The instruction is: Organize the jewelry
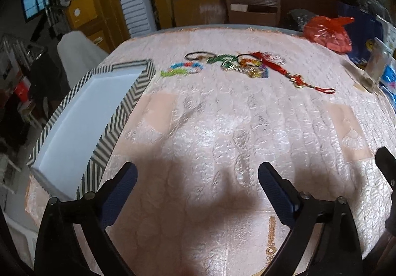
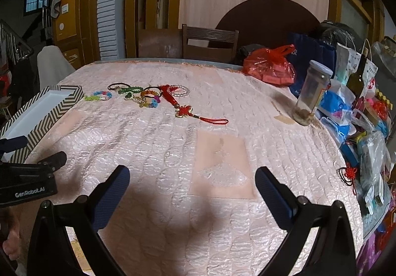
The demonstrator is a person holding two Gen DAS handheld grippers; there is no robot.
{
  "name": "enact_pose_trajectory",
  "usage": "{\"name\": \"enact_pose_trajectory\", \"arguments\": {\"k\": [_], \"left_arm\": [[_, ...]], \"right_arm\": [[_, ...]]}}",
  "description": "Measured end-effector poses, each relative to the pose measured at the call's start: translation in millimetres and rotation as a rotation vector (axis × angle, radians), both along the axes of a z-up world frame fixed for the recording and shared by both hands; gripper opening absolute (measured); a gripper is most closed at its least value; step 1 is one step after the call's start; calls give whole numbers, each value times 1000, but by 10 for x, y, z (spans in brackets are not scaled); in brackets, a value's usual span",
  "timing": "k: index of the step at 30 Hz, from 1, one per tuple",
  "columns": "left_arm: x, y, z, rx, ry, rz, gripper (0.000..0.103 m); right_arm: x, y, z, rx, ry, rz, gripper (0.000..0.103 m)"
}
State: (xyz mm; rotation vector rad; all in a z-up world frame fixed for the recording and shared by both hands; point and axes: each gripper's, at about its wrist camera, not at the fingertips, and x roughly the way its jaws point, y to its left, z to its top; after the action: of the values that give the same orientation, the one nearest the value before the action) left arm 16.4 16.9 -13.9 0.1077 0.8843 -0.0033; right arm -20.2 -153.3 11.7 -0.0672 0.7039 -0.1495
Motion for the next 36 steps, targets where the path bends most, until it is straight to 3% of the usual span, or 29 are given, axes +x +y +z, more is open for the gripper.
{"name": "enact_pose_trajectory", "arguments": {"k": [3,13,20,22,27,30,36], "left_arm": [[22,36,-28,-28,30,-3,70],[-7,-38,-3,-44,12,-43,65],[56,-33,-113,-117,80,-64,54],[40,-57,-126,-105,68,-78,49],[-68,-72,-73,-98,-65,-151,48],[-18,-41,-66,-114,-40,-166,48],[37,-26,-59,-23,-35,-108,48]], "right_arm": [[-2,11,11,-2,-4,6,103],[-2,26,21,-5,-6,15,103],[4,27,22,1,-8,18,103],[11,32,19,-2,-6,20,103],[11,26,21,0,-6,23,103],[11,33,19,-3,-6,25,103],[10,38,11,-7,-5,27,103]]}}
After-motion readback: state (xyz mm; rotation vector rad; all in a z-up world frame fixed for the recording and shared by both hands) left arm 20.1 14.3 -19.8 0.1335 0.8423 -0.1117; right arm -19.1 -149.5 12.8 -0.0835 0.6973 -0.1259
